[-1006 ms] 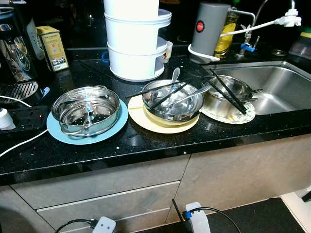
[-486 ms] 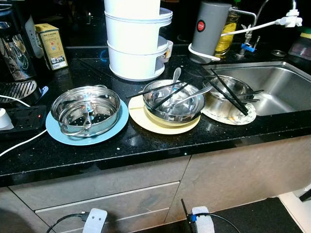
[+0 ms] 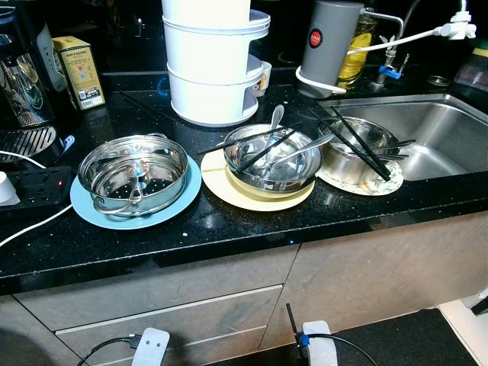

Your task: Kitchen organization

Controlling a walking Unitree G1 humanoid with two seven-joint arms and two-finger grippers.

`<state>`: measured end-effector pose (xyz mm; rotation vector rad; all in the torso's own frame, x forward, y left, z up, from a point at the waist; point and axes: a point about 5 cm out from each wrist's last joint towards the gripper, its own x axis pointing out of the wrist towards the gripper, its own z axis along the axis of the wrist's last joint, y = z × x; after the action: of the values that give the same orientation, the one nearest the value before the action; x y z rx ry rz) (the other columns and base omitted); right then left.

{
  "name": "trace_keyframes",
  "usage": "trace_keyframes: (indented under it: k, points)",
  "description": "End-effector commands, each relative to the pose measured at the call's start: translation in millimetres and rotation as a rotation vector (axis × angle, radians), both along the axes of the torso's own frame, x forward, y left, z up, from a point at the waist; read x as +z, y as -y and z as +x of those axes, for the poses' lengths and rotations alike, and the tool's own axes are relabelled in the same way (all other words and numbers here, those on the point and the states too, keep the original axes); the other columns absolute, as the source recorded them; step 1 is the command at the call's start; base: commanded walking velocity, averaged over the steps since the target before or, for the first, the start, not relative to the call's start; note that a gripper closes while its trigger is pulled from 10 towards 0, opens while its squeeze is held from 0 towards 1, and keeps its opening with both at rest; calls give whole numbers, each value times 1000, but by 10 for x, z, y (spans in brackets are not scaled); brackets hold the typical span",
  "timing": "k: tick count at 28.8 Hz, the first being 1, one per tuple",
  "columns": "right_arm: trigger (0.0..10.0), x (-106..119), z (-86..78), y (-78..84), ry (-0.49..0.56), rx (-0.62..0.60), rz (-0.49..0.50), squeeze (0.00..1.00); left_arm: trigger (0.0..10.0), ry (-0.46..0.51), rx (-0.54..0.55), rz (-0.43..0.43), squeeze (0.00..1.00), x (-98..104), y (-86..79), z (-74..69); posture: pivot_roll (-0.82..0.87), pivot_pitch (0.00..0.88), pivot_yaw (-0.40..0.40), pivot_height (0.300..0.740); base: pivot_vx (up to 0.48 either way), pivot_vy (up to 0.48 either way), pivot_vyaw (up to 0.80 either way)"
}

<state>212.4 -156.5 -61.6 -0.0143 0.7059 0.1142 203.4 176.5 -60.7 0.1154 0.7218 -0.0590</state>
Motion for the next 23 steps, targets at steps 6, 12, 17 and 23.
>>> trace_keyframes:
  k: [6, 12, 17, 23]
  points:
    - [10000, -45, -66, -16, -20, 16, 20, 0, 10000, -41, -8, -34, 0, -77, 52, -85, -52, 125, -45, 740, 0, 0, 0]
    - [10000, -47, -68, -1, -19, 24, 16, 0, 10000, -40, -7, -49, 0, -85, 87, -79, -56, 119, -46, 740, 0, 0, 0]
    - [10000, -48, -76, 9, -16, 31, 18, 0, 10000, -41, -2, -60, 20, -94, 101, -83, -62, 115, -46, 740, 0, 0, 0]
    - [10000, -50, -81, 18, -18, 43, 13, 0, 10000, -37, 10, -90, 20, -101, 119, -88, -69, 114, -47, 740, 0, 0, 0]
